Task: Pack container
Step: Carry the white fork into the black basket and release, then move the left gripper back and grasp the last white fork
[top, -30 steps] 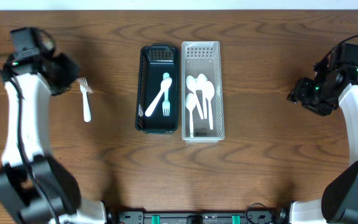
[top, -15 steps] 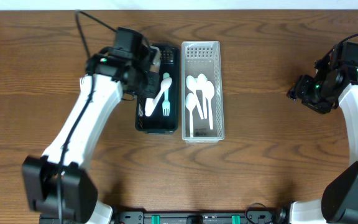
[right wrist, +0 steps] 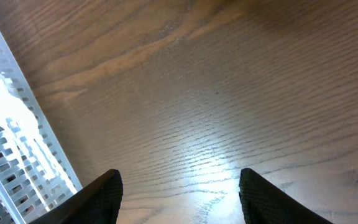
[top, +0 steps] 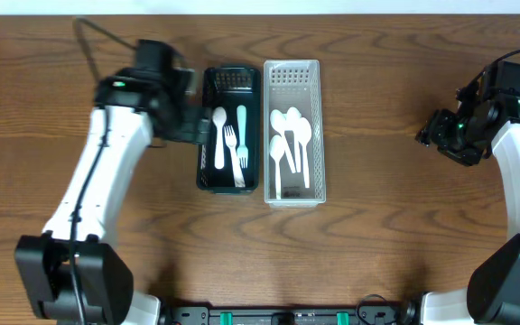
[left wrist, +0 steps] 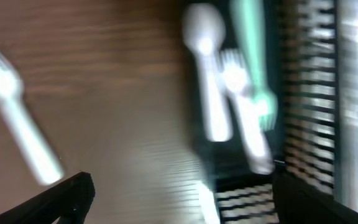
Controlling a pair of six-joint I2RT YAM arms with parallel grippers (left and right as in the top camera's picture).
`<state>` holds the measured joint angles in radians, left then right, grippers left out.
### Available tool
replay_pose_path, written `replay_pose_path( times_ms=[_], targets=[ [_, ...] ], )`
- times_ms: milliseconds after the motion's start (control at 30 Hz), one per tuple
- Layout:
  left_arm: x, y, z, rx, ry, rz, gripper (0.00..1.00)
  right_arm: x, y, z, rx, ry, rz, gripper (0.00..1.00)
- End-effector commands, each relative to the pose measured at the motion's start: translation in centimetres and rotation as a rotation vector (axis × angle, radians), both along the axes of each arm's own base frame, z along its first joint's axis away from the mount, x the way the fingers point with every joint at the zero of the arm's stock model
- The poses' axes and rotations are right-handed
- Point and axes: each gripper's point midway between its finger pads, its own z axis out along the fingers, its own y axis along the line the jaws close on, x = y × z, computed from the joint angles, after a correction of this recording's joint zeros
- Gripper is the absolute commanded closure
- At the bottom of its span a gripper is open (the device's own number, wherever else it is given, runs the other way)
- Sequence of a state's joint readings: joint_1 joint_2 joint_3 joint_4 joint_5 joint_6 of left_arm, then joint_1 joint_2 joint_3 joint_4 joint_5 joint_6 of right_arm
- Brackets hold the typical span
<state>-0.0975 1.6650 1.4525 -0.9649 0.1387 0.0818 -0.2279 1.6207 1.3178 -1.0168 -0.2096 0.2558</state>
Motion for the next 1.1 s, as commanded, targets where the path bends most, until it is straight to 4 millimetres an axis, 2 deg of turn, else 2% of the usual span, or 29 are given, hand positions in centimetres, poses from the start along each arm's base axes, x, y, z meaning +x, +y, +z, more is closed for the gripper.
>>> replay_pose_path(
  times_ms=[0,100,233,333,467,667,867,1000,1067],
  targets=[
    [0.0,5.0,-1.3,0.060,0.037,0.117,0.10,-0.1,0.1,-0.2,0.013,0.006,-0.014,0.37],
    [0.0,7.9,-3.1,0.067,0.091,0.161,0.16,-0.1,0.3,-0.1,0.013,0.005,-0.006,0.36],
    [-0.1,10.4,-6.0,0.077,0.163,0.192,0.17,0.1,0.6,-0.1,0.011,0.002,0.003,0.35],
    [-0.5,12.8,-8.6,0.117,0.233,0.248,0.23,0.0,0.6,-0.1,0.012,0.002,0.003,0.35],
    [-0.7,14.7,-11.2,0.143,0.283,0.285,0.25,0.0,0.6,-0.1,0.012,0.003,0.004,0.35],
    [0.2,15.8,-13.8,0.140,0.285,0.305,0.29,0.0,0.6,-0.1,0.012,0.004,0.004,0.35],
    [1.4,16.0,-15.0,0.151,0.257,0.261,0.36,-0.2,0.6,-0.2,0.013,0.010,0.004,0.34],
    [1.9,16.1,-15.0,0.158,0.237,0.238,0.46,-0.2,0.7,-0.2,0.014,0.014,0.004,0.34],
    [2.2,16.2,-15.0,0.159,0.224,0.241,0.55,-0.3,0.7,-0.2,0.014,0.015,0.004,0.35]
  ],
)
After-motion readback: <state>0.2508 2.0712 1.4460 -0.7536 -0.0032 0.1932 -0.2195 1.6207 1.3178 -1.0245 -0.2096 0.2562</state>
